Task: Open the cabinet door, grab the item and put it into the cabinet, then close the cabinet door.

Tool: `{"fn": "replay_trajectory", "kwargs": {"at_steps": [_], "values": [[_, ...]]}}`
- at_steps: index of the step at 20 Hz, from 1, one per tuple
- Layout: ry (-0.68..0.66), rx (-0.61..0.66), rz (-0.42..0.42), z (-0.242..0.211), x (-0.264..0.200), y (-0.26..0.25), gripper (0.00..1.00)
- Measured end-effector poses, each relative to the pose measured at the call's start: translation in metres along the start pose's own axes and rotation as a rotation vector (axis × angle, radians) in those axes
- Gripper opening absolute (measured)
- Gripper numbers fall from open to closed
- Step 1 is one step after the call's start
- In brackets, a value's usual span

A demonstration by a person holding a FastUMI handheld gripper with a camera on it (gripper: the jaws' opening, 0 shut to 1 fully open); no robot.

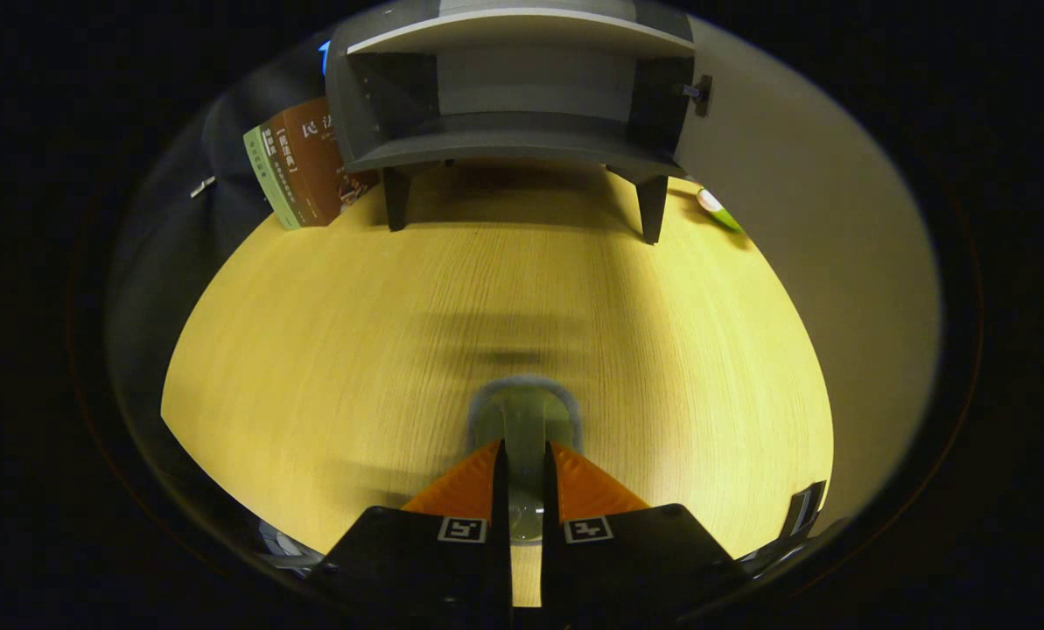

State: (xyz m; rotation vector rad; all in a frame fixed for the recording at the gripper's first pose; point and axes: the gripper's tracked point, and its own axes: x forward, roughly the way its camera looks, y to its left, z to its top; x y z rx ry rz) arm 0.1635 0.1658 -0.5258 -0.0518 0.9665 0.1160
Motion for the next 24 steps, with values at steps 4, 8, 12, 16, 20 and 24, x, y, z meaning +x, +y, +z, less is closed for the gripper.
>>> {"fn": "replay_trajectory", "kwargs": {"at_steps": [4, 8, 12, 16, 20, 24], "values": [[-0.068, 0.035, 0.029, 0.039, -0.043, 0.005, 0.17], [-0.176, 0.065, 0.046, 0.097, -0.098, 0.012, 0.17], [-0.261, 0.088, 0.026, 0.151, -0.152, 0.01, 0.17], [-0.327, 0.118, 0.03, 0.211, -0.191, 0.018, 0.17], [-0.412, 0.126, 0.023, 0.273, -0.208, 0.023, 0.17], [-0.42, 0.115, 0.001, 0.32, -0.194, 0.026, 0.17]]}}
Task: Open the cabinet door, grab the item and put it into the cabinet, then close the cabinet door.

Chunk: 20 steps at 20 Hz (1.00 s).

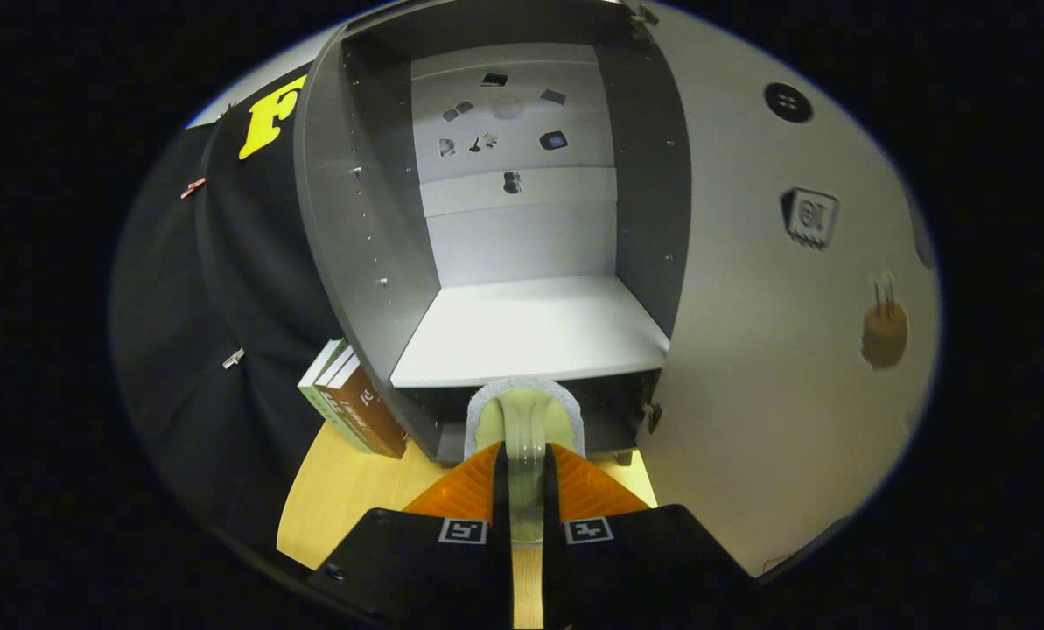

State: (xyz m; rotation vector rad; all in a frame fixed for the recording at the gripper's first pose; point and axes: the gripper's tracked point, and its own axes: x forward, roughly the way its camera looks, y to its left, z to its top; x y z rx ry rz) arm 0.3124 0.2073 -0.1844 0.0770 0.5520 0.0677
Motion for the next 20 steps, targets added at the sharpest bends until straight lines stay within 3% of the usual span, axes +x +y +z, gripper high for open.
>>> {"fn": "replay_trajectory", "kwargs": {"at_steps": [8, 20], "values": [[-0.014, -0.027, -0.055, 0.073, 0.081, 0.01, 0.17], [0.101, -0.007, -0.086, 0.082, 0.195, 0.004, 0.17]]}}
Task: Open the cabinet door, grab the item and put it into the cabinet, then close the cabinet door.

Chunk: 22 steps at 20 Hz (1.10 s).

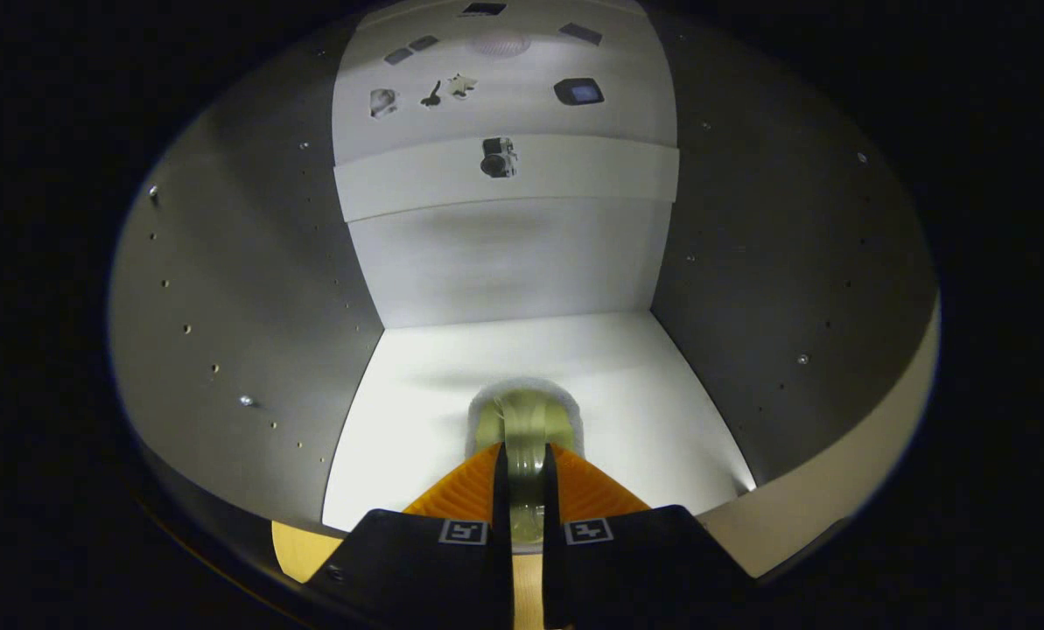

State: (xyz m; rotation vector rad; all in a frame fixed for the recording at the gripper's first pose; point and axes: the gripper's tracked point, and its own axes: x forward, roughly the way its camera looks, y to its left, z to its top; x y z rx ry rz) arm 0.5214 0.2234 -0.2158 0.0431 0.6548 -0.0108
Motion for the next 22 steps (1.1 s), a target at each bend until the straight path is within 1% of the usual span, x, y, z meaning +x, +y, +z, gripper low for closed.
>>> {"fn": "replay_trajectory", "kwargs": {"at_steps": [4, 6, 7, 11, 13, 16, 19, 22], "values": [[0.014, 0.023, 0.012, 0.002, 0.01, 0.002, 0.23], [0.005, 0.026, 0.008, 0.004, 0.011, 0.0, 0.29], [-0.006, 0.024, 0.009, 0.006, 0.012, -0.001, 0.4], [-0.033, 0.021, 0.014, 0.011, 0.006, -0.003, 1.0], [-0.079, 0.021, 0.028, 0.018, -0.005, -0.001, 0.99], [-0.193, 0.005, 0.048, 0.036, -0.04, 0.003, 0.99], [-0.349, -0.022, 0.039, 0.059, -0.1, 0.003, 0.99], [-0.494, -0.001, 0.048, 0.075, -0.166, 0.003, 0.98]]}}
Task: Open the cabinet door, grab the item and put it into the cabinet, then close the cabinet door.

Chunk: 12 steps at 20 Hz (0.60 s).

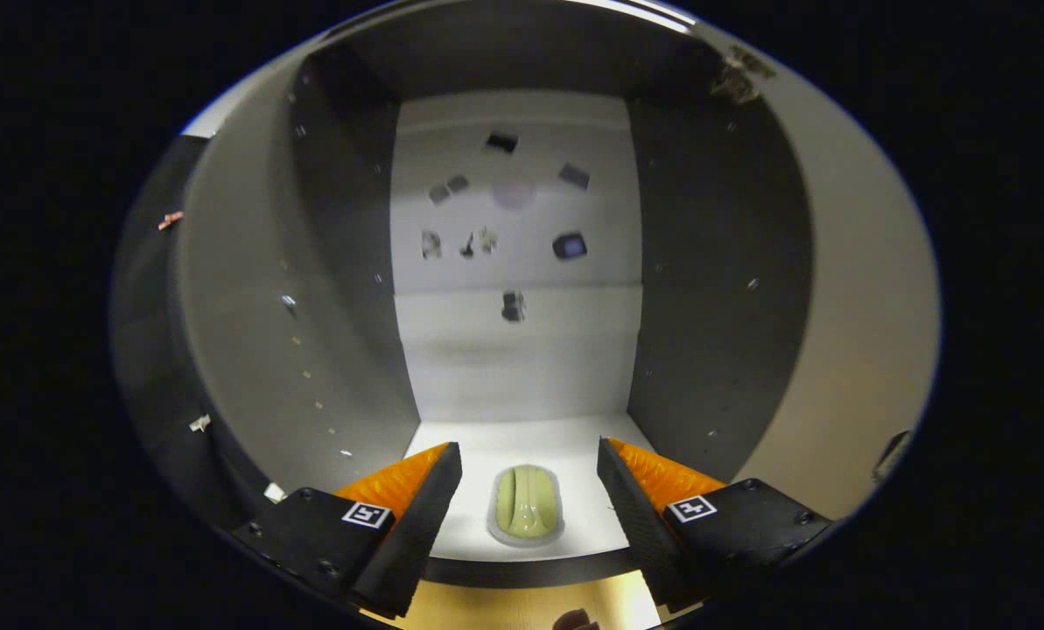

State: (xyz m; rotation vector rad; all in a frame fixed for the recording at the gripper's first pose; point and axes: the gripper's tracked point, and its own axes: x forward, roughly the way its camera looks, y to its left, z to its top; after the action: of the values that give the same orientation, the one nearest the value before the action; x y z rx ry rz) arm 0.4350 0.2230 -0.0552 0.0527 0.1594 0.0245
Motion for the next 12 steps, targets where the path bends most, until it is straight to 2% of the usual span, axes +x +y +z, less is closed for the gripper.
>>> {"fn": "replay_trajectory", "kwargs": {"at_steps": [5, 12], "values": [[-0.137, 0.074, 0.033, 0.049, -0.092, -0.005, 0.98], [-0.261, -0.003, 0.014, 0.058, -0.21, -0.03, 0.98]]}}
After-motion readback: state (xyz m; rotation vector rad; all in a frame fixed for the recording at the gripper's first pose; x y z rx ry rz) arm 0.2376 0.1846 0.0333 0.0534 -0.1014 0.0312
